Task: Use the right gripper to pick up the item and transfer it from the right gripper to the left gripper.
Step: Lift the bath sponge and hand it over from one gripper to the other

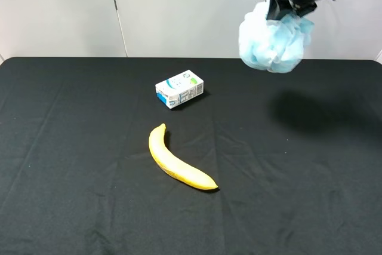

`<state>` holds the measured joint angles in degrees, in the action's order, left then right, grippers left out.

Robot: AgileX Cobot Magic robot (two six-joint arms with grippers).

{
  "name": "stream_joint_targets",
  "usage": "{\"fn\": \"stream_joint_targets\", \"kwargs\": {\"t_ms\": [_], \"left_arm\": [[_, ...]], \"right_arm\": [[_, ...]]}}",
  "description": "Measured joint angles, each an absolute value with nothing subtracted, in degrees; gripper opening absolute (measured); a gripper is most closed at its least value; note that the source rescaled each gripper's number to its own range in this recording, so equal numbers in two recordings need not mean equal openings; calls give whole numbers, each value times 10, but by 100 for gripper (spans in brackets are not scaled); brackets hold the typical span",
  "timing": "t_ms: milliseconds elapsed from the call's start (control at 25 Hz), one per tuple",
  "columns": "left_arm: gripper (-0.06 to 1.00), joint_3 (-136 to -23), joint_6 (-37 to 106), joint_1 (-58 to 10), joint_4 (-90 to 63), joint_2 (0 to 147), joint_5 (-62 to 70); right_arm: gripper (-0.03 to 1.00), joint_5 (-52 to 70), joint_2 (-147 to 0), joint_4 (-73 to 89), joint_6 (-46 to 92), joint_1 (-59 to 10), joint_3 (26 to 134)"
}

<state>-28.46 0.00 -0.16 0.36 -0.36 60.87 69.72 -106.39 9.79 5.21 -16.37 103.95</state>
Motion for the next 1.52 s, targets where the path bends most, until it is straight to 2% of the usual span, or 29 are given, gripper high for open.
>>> {"fn": "stream_joint_targets", "kwargs": {"t_ms": [240, 600, 840, 1280, 1520], "left_arm": [[97, -285, 0, -2, 4, -4, 609], [97, -285, 0, -2, 4, -4, 609], [97, -285, 0, -2, 4, -4, 609], [97, -298, 28, -2, 0, 3, 601], [97, -365, 103, -2, -44, 109, 593]], "right_arm": [[6, 697, -1026, 99, 54, -242, 1035], [6, 699, -983, 108, 71, -381, 946], [6, 699, -983, 124, 100, -447, 938], [4, 699, -983, 275, 182, -458, 948], [4, 699, -982, 285, 187, -458, 968]]}}
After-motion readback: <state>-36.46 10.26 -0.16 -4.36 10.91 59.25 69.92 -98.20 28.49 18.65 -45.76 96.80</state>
